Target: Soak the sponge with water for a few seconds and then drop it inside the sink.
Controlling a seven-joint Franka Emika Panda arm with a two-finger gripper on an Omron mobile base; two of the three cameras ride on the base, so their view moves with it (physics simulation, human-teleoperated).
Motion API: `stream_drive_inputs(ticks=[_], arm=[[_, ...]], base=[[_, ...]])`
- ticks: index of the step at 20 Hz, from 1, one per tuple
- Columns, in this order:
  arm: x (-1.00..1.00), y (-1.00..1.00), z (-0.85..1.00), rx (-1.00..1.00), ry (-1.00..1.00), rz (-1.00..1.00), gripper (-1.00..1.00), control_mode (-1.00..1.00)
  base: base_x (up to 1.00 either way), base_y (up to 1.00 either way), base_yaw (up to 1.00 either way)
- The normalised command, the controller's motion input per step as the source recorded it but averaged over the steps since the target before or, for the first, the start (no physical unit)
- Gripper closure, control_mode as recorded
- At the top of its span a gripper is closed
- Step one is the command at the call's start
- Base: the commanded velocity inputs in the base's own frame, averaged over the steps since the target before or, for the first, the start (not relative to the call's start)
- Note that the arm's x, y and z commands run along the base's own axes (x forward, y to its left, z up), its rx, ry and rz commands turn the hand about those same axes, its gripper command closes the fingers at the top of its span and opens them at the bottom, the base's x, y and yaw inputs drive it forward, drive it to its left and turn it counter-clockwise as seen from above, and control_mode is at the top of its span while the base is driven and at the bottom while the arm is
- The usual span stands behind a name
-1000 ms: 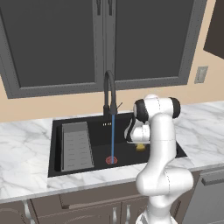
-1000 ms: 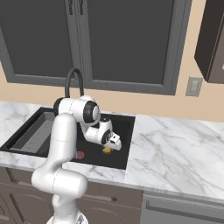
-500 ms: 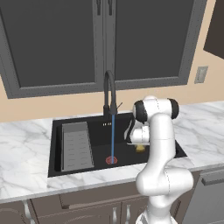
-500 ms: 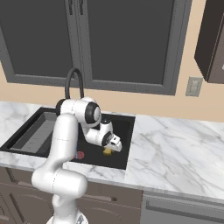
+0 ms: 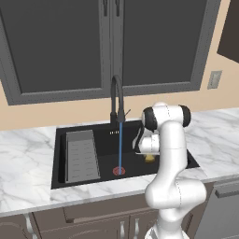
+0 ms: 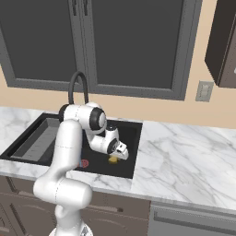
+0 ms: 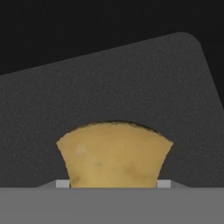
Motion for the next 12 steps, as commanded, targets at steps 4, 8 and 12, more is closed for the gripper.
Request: stream_drive_inputs(ticks=[4,8,12], arm=[[0.0,0.0,0.0,0.0,0.0,0.0,-1.0,-1.0],[0.0,0.0,0.07,0.0,0.0,0.0,-1.0,-1.0],[0.0,0.0,0.44,0.0,0.0,0.0,-1.0,-1.0]], base=[[0.0,0.0,0.0],[0.0,0.0,0.0],[0.0,0.0,0.0]])
